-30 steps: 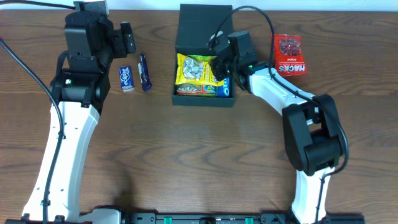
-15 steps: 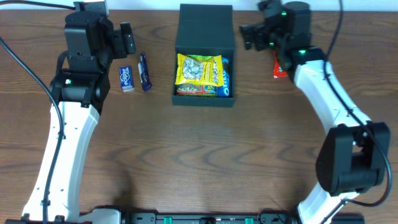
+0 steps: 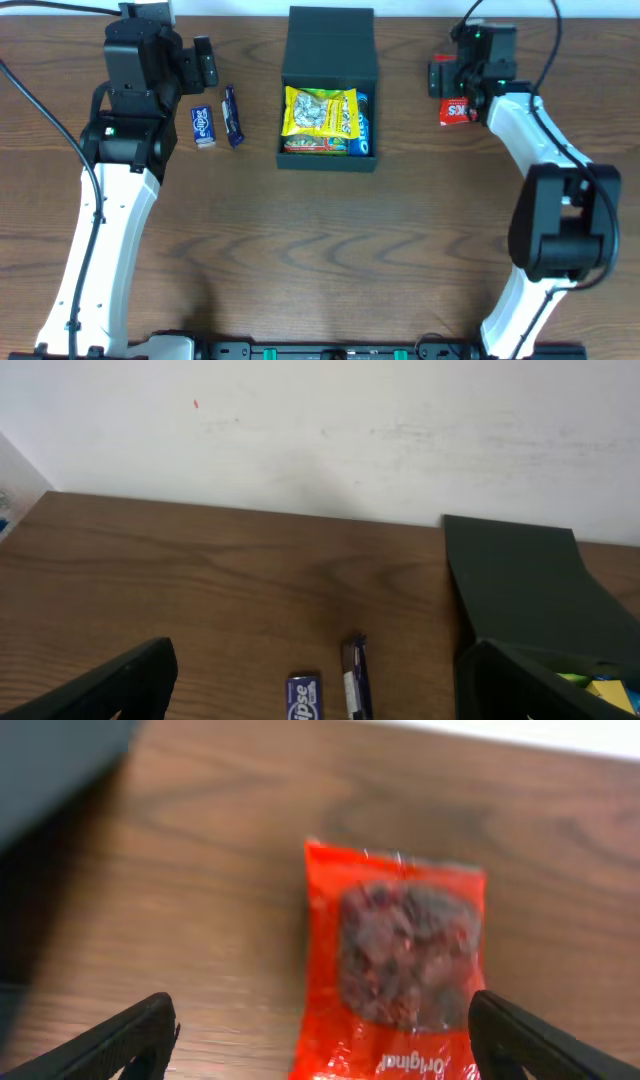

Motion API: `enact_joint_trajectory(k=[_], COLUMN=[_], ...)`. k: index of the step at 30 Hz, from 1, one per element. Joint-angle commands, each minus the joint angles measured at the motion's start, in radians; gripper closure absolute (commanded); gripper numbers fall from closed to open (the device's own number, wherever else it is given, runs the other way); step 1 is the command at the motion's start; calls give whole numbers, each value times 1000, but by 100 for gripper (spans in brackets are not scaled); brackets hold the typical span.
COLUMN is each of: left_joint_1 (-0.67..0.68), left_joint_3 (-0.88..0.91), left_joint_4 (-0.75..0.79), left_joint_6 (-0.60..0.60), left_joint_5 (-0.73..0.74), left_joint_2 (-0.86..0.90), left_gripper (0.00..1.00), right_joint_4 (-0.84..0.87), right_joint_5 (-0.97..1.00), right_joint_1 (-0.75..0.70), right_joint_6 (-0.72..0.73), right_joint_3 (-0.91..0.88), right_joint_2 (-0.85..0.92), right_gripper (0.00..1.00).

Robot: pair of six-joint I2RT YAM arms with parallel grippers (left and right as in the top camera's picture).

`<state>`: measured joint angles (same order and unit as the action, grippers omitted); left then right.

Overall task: Pack container
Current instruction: 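Move the right gripper to the red HACKS bag and grasp it, then carry the red HACKS bag to the box's right edge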

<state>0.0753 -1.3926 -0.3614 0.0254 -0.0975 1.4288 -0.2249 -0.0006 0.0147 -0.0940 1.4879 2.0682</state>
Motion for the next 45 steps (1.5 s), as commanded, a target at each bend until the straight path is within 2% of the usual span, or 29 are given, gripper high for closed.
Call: enact_joint_trajectory(k=[1, 5, 14, 15, 18, 23, 24, 33, 45], left_joint_1=[-3, -3, -3, -3, -3, -3, -3, -3, -3], left_joint_3=[-13, -13, -13, -13, -13, -13, -13, -13, -13], left_joint_4=[-1, -1, -2, -1, -1, -1, -1, -1, 0], left_joint_6=[-3, -3, -3, -3, -3, -3, -3, -3, -4], left_joint_5=[-6, -6, -6, -6, -6, -6, -6, -6, -8], left_joint_2=[-11, -11, -11, -11, -11, -11, -11, -11, -11], left_gripper=[5, 5, 5, 5, 5, 5, 5, 5, 5], right_joint_4=[-2, 6, 15, 14, 12, 16, 16, 14, 12], right_joint_5=[65, 82, 84, 83, 83, 82, 79, 18, -124], right_joint_1=[-1, -11, -25, -27, -27, -27, -26, 2, 152], right_joint_6=[13, 81, 150, 150, 150, 157, 169, 182, -66], right_joint_3=[4, 4, 4, 4, 4, 4, 4, 5, 5], right_joint_2=[27, 63, 134, 140, 145, 145, 144, 58, -198], right_gripper=[8, 10, 27, 34, 61, 96, 98, 99, 99])
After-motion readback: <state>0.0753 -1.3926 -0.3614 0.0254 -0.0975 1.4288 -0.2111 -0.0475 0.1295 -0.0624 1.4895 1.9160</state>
